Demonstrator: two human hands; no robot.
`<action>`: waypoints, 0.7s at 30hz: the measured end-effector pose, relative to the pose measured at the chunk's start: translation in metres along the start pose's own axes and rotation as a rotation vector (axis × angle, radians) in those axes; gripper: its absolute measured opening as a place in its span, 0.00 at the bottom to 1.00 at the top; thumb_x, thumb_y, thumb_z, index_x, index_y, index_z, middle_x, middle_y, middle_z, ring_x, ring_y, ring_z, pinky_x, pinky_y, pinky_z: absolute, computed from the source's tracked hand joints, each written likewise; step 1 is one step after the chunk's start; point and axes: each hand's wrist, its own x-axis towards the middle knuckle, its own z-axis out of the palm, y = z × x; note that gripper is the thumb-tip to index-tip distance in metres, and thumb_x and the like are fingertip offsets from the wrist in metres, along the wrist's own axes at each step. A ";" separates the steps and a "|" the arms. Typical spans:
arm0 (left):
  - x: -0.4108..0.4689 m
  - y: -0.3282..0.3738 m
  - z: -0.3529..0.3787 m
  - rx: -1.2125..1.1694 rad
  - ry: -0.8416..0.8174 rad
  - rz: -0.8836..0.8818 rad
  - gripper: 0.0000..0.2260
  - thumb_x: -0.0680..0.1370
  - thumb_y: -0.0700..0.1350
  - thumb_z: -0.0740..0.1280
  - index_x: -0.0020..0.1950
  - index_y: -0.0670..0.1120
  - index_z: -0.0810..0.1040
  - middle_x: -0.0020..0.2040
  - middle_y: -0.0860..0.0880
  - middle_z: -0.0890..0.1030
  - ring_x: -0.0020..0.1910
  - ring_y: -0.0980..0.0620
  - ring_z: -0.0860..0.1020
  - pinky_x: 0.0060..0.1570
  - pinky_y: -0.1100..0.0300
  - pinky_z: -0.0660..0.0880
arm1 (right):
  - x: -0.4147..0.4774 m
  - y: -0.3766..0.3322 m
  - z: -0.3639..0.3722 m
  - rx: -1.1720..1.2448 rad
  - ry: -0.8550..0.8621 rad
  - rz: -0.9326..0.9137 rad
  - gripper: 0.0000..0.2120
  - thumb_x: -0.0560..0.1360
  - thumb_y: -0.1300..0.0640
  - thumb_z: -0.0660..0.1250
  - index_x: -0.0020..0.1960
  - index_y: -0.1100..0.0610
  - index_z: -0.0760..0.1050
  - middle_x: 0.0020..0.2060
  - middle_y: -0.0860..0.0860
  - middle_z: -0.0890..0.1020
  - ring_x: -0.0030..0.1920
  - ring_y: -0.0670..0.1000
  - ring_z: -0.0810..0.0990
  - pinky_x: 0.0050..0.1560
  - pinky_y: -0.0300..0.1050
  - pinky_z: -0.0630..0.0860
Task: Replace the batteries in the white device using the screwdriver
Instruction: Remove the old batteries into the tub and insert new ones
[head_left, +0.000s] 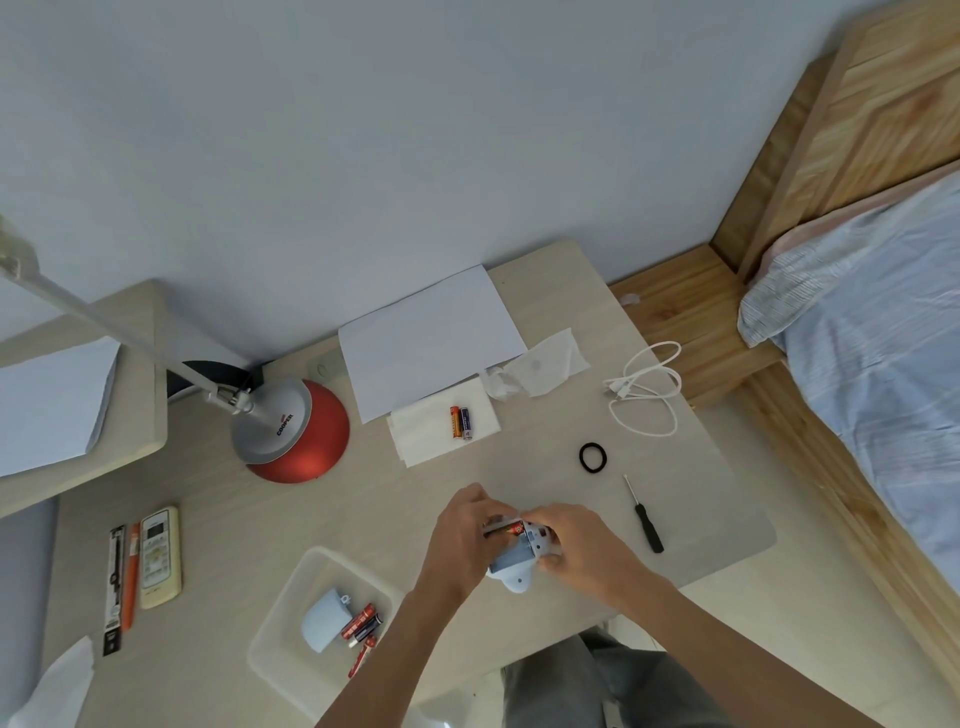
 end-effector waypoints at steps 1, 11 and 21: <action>0.002 0.000 0.000 -0.038 -0.002 -0.036 0.12 0.72 0.43 0.81 0.54 0.52 0.88 0.45 0.55 0.78 0.45 0.55 0.78 0.45 0.60 0.79 | 0.000 0.000 0.000 0.008 0.000 0.000 0.24 0.74 0.56 0.75 0.68 0.45 0.77 0.56 0.43 0.84 0.55 0.43 0.80 0.60 0.41 0.80; 0.009 -0.007 0.005 -0.284 0.080 -0.206 0.17 0.64 0.47 0.87 0.50 0.51 0.88 0.44 0.53 0.83 0.40 0.58 0.79 0.41 0.69 0.76 | -0.003 -0.002 0.003 -0.005 0.024 0.006 0.23 0.75 0.57 0.76 0.69 0.46 0.77 0.57 0.44 0.83 0.55 0.43 0.80 0.61 0.42 0.80; 0.007 -0.008 0.005 -0.322 0.065 -0.212 0.19 0.64 0.46 0.87 0.51 0.53 0.88 0.46 0.53 0.82 0.42 0.55 0.79 0.44 0.68 0.77 | -0.003 -0.004 0.004 -0.023 0.033 0.015 0.24 0.74 0.55 0.76 0.69 0.46 0.77 0.57 0.43 0.84 0.55 0.42 0.80 0.61 0.41 0.80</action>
